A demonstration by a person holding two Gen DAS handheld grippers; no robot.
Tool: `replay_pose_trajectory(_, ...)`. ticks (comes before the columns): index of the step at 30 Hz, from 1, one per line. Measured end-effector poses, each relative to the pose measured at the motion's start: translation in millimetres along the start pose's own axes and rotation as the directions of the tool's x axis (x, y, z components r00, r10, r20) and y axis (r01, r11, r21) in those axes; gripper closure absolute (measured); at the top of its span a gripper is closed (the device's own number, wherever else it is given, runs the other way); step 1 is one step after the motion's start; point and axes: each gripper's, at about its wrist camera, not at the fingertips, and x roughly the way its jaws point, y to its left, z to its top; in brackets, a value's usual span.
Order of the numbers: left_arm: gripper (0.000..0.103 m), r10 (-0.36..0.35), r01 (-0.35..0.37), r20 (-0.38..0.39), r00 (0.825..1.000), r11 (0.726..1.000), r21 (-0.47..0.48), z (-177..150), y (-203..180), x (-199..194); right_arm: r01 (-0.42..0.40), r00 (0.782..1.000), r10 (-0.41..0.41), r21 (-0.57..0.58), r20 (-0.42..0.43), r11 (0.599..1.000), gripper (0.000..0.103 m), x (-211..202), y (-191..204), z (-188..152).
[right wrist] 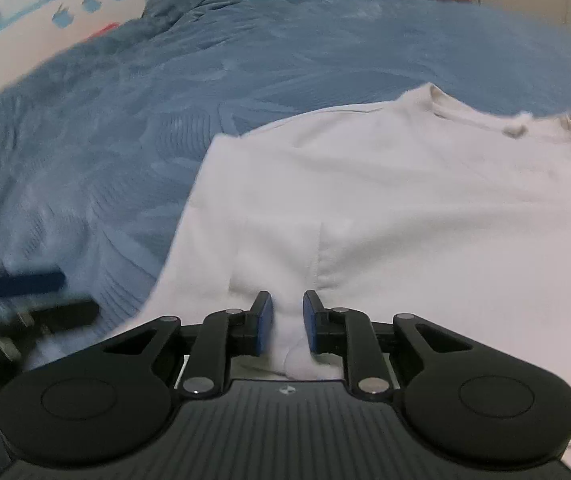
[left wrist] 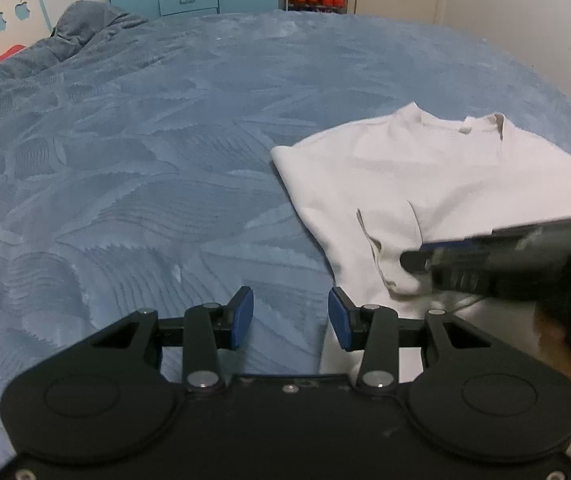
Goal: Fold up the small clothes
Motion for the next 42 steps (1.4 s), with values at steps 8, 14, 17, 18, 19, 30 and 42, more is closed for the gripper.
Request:
replay_pose_trajectory(8,0.060,0.004,-0.005,0.045,0.999,1.000,0.026,4.9,-14.9,-30.9,0.235,0.964,-0.235,0.016,0.123,0.972,0.079,-103.7,-64.3,15.3)
replay_pose_trajectory(14,0.060,-0.011,0.010,0.034,0.999,0.999,0.046,7.4,-36.4,-21.7,0.471,0.863,-0.491,0.163,0.118,0.867,0.079,-161.4,-174.3,-37.6)
replay_pose_trajectory(17,0.059,-0.019,0.018,0.009,1.000,0.997,0.068,9.4,-51.6,-5.5,0.431,0.901,-0.431,0.194,-0.045,0.881,0.083,-131.0,-217.1,-65.5)
replay_pose_trajectory(18,0.059,-0.014,0.014,-0.006,1.000,0.997,0.077,9.1,-57.1,1.0,0.409,0.911,-0.410,0.204,-0.042,0.889,0.083,-123.9,-224.5,-75.0)
replay_pose_trajectory(19,0.059,-0.010,0.012,-0.019,1.000,0.996,0.083,8.3,-61.4,5.6,0.407,0.911,-0.411,0.187,-0.015,0.894,0.083,-124.7,-222.7,-78.7)
replay_pose_trajectory(30,0.059,0.042,-0.032,-0.068,0.997,0.990,0.134,-19.0,-61.1,-24.3,0.392,0.919,-0.392,0.162,-0.031,0.906,0.077,-133.9,-228.2,-80.1)
replay_pose_trajectory(42,0.059,0.042,-0.036,-0.087,0.995,0.997,0.062,-62.3,-62.1,-100.6,0.340,0.924,-0.355,0.116,0.142,0.933,0.045,-298.3,-188.1,-130.9)
